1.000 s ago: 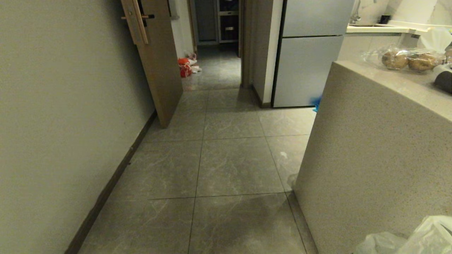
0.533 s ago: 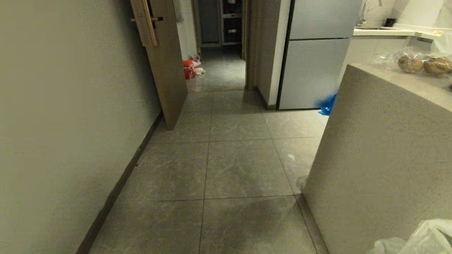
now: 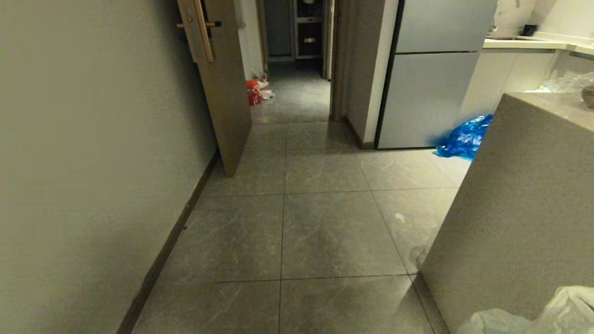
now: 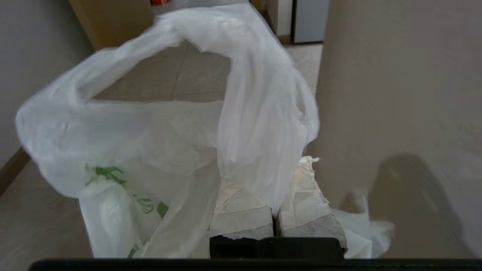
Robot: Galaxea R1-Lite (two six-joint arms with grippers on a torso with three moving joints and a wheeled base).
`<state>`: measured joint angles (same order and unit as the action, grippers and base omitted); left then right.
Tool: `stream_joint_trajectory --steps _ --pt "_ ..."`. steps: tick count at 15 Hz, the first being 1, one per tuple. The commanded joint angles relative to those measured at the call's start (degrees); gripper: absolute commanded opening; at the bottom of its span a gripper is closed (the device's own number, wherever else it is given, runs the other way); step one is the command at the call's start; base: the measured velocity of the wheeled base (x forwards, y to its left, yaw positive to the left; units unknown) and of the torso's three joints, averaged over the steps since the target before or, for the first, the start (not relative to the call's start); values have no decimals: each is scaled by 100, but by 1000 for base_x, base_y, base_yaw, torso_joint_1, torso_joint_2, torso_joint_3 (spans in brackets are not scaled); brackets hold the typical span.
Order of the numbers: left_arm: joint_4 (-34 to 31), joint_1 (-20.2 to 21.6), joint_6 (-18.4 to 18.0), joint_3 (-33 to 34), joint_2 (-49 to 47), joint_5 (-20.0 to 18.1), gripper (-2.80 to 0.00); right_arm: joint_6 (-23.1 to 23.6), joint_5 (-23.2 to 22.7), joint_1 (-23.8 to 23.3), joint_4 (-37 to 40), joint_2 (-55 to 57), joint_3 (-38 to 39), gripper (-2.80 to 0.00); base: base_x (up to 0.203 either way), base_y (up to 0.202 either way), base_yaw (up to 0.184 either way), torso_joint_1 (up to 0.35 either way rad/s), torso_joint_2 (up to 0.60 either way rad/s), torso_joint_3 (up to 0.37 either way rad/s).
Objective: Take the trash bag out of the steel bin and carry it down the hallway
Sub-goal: Put the trash bag at the door
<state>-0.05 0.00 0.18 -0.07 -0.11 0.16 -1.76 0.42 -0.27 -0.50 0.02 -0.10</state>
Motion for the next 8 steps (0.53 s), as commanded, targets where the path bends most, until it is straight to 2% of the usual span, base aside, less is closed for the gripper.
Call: stream_joint_trajectory --steps 1,2,4,8 --pt "5 0 6 -1 2 2 -280 0 2 0 -2 6 1 -280 195 2 -1 7 2 2" --pt "-4 0 8 -1 2 2 -280 0 2 0 -2 6 1 -280 170 -8 2 5 5 1" --pt "-4 0 8 -1 2 2 -280 0 2 0 -2 6 1 -280 70 -44 4 2 0 0" --pt "-4 0 5 -1 2 2 -280 0 2 0 -2 6 1 -280 179 -167 1 3 4 3"
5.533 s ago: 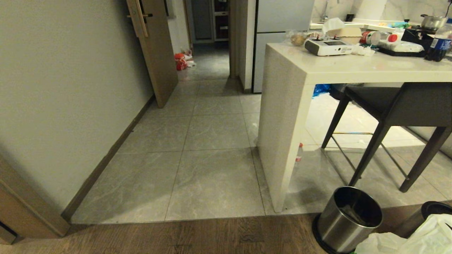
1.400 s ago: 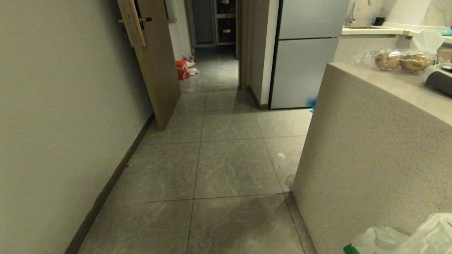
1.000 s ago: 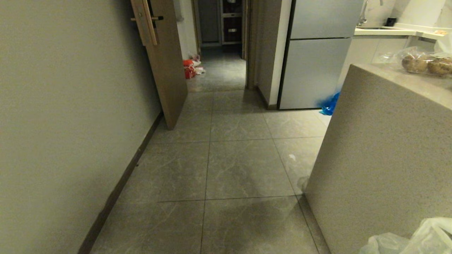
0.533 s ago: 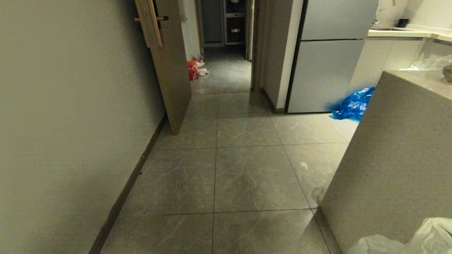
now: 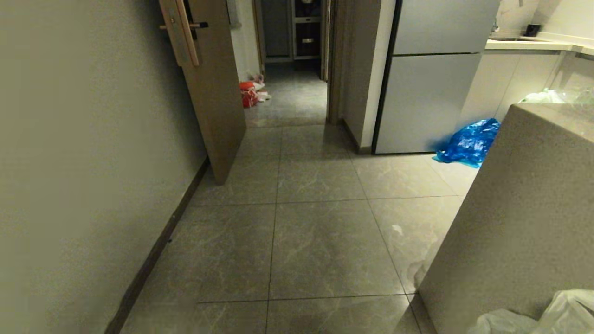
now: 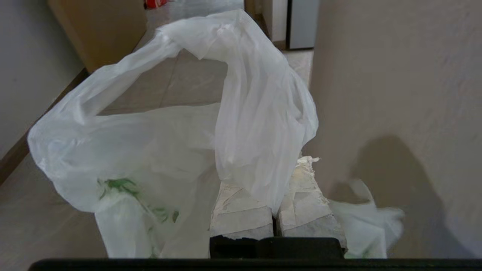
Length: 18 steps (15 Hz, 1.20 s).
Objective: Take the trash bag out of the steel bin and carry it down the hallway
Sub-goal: Put the trash bag at the door
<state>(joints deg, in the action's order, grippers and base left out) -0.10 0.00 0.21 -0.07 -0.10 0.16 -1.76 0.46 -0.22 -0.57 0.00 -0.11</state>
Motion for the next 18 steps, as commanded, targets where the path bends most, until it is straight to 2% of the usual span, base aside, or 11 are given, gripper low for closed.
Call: stream_joint_trajectory --steps 1,18 --pt "8 0 6 -1 1 2 -280 0 -2 -4 4 9 2 -280 193 -149 -1 5 5 -3" --pt "1 0 6 -1 1 2 -280 0 -2 -4 4 9 2 -280 189 -8 0 2 3 2"
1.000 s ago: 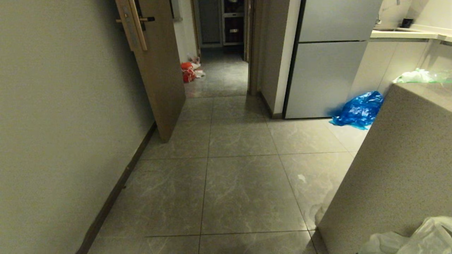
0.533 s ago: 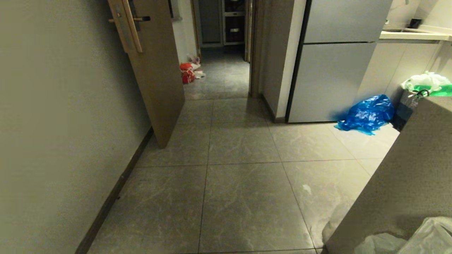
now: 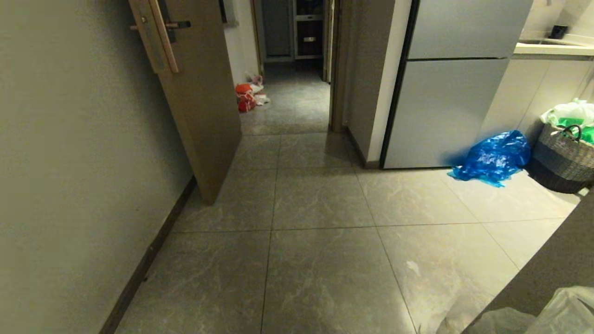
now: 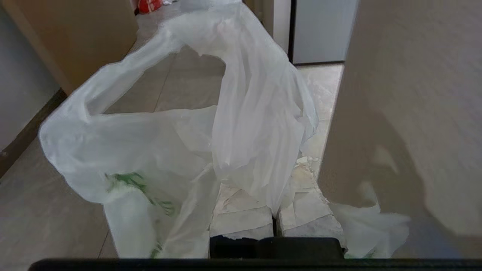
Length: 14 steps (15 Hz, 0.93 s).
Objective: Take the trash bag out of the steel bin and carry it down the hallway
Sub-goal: Put the trash bag at the door
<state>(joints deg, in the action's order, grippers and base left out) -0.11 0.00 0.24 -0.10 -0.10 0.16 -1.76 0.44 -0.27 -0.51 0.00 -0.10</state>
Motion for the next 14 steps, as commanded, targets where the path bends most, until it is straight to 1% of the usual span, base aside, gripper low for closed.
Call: stream_joint_trajectory --steps 1,14 --pt "2 0 2 1 1 2 -280 0 0 0 -2 9 1 -280 187 0 4 6 3 2" --pt "2 0 2 1 1 2 -280 0 0 0 -2 9 1 -280 190 0 0 2 2 2"
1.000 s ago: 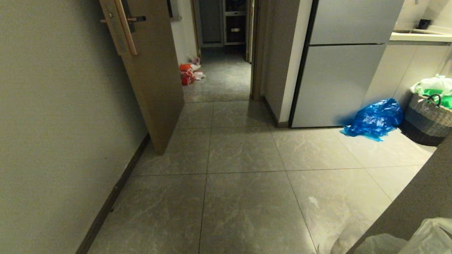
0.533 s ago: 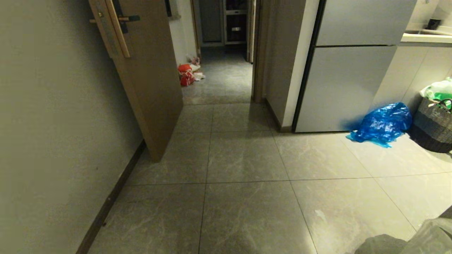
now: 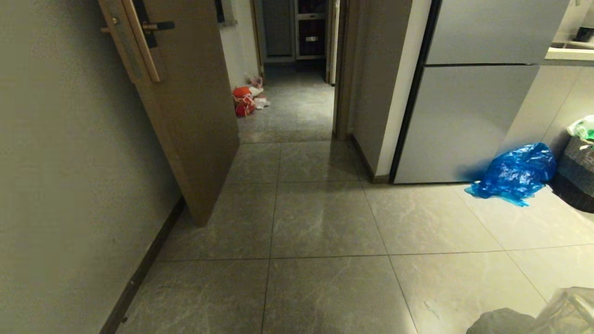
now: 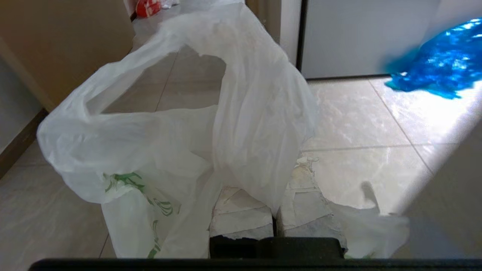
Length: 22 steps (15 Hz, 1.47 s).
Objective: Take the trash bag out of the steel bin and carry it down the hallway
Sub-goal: Put the trash bag at the door
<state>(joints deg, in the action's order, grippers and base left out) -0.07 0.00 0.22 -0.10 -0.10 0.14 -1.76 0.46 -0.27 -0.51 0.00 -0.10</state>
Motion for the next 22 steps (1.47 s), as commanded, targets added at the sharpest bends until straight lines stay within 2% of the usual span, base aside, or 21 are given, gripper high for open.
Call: stream_joint_trajectory --steps 1,22 --pt "-1 0 4 1 1 4 -280 0 -2 0 -2 9 1 -280 191 0 2 -2 2 2" --pt "4 0 4 1 1 4 -280 0 -2 0 -2 9 1 -280 193 0 1 3 1 2"
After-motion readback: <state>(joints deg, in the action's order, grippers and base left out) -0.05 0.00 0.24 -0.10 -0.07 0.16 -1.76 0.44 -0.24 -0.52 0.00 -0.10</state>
